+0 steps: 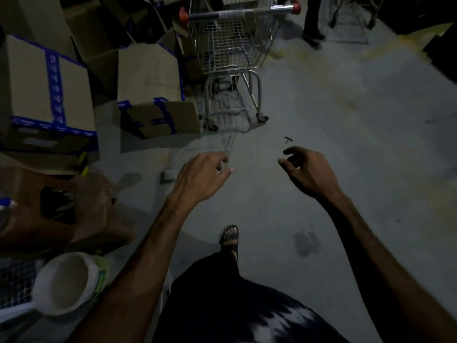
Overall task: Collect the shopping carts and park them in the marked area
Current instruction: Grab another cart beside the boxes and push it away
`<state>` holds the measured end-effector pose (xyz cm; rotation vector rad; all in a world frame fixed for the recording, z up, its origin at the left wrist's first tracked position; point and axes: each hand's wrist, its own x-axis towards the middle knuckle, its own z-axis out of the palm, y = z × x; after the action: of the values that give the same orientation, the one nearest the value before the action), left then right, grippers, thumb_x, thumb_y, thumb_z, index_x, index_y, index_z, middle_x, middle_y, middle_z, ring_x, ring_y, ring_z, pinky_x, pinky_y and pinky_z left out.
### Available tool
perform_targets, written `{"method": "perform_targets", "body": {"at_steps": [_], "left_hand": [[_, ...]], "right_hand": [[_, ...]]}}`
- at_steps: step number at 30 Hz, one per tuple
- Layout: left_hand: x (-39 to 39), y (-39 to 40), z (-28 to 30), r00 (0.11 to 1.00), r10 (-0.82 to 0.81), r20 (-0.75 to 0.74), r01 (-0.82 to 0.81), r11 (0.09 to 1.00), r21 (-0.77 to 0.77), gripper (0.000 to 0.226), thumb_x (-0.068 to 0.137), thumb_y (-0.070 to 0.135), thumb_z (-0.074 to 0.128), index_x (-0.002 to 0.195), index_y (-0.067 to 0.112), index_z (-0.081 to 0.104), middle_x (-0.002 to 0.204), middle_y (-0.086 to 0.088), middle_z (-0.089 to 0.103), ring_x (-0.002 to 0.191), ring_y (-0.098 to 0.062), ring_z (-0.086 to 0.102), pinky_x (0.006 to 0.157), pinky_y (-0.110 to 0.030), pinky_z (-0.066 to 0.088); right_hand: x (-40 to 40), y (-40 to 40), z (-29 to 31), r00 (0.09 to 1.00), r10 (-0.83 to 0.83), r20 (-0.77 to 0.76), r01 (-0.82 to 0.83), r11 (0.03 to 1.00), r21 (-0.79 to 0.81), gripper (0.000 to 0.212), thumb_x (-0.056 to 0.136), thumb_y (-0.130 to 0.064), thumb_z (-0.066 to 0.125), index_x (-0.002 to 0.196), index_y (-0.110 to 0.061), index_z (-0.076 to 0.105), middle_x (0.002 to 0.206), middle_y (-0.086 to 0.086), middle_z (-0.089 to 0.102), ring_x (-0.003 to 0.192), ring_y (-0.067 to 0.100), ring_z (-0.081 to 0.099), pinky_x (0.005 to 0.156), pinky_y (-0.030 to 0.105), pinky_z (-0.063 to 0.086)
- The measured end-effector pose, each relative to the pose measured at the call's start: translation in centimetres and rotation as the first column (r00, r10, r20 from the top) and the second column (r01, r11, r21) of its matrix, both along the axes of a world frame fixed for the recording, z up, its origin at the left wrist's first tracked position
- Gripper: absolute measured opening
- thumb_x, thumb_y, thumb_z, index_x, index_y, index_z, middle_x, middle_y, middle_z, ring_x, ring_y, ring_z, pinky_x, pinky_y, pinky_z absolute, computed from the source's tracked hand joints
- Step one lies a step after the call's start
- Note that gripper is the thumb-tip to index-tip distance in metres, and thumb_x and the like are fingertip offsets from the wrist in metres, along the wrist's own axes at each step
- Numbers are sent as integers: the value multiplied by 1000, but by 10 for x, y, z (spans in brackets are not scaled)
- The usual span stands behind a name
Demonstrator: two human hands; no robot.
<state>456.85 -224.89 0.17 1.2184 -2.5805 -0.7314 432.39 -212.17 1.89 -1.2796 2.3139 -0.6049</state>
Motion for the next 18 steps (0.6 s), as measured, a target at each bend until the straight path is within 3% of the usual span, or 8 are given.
{"method": "perform_targets", "body": {"at_steps": [5, 10, 18], "left_hand": [[-34, -111, 12, 999, -34, 12, 34, 999, -26, 33, 102, 44, 67, 120, 17, 73, 101, -2, 73, 89, -23, 69, 75, -37, 56], [-64, -194, 26, 995, -70, 65, 76, 993, -87, 27, 100, 42, 68, 106, 16, 72, 98, -6, 75, 84, -23, 68, 72, -43, 59], [-132, -313, 31, 994, -25, 107, 42, 986, -161, 33, 103, 42, 66, 118, 13, 72, 106, -5, 75, 90, -23, 67, 76, -40, 55]], "right_hand": [[-40, -102, 12, 999, 26, -20, -27, 999, -44, 39, 98, -48, 66, 126, -21, 70, 107, 1, 79, 98, 20, 75, 88, 42, 60], [-76, -182, 17, 999, 43, -12, -44, 996, -80, 37, 96, -48, 66, 120, -21, 72, 102, 4, 80, 91, 22, 76, 87, 43, 61], [-151, -314, 13, 987, 141, -77, -147, 986, -79, 41, 99, -46, 66, 126, -15, 70, 108, 6, 79, 97, 22, 75, 87, 37, 58]]}}
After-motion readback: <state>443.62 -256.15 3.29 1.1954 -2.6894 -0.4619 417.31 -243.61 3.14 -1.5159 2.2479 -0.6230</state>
